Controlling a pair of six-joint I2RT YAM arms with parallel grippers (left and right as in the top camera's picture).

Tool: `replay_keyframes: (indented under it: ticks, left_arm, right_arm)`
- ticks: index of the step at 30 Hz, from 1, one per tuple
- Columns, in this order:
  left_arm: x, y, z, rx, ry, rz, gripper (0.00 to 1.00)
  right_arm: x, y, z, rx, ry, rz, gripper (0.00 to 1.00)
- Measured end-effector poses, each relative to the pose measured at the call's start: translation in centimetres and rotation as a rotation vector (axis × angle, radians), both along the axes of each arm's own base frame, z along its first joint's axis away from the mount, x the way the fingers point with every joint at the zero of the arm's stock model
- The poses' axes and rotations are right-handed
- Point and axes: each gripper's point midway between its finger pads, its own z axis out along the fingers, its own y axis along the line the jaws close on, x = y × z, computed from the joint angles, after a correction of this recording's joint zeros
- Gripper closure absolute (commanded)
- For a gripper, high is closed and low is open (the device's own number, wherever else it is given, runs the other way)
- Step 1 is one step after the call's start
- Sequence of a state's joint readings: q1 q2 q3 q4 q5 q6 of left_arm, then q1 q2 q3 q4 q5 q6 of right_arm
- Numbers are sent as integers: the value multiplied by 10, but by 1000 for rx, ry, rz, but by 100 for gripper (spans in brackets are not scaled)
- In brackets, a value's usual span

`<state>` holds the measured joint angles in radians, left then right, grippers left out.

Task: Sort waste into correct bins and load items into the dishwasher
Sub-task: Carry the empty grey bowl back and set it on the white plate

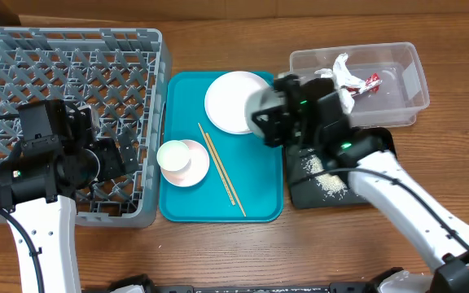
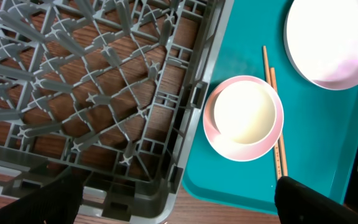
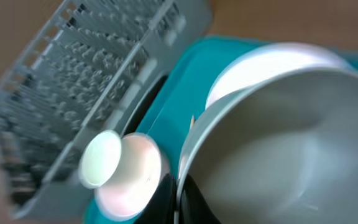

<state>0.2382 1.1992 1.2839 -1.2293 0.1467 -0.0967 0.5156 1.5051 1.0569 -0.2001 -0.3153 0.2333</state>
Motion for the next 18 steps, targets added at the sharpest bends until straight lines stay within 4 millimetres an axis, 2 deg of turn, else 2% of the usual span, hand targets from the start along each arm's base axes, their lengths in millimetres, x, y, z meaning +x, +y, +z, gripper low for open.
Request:
replay_keyframes:
  ticks: [5, 11, 13, 15, 18]
  left_arm:
    - [0, 0, 0, 1, -2, 1, 0]
    - [1, 0, 0, 1, -3, 0, 0]
    - [1, 0, 0, 1, -3, 0, 0]
    - [1, 0, 0, 1, -3, 0, 0]
    - [1, 0, 0, 1, -3, 0, 0]
  right_arm:
    - [6, 26, -1, -114, -197, 57, 96]
    - [11, 28, -39, -229, -131, 88, 96]
    - [16, 30, -43, -260, -98, 95, 96]
    - [23, 36, -38, -278, -77, 103, 96]
    - [40, 47, -21, -283, -81, 106, 96]
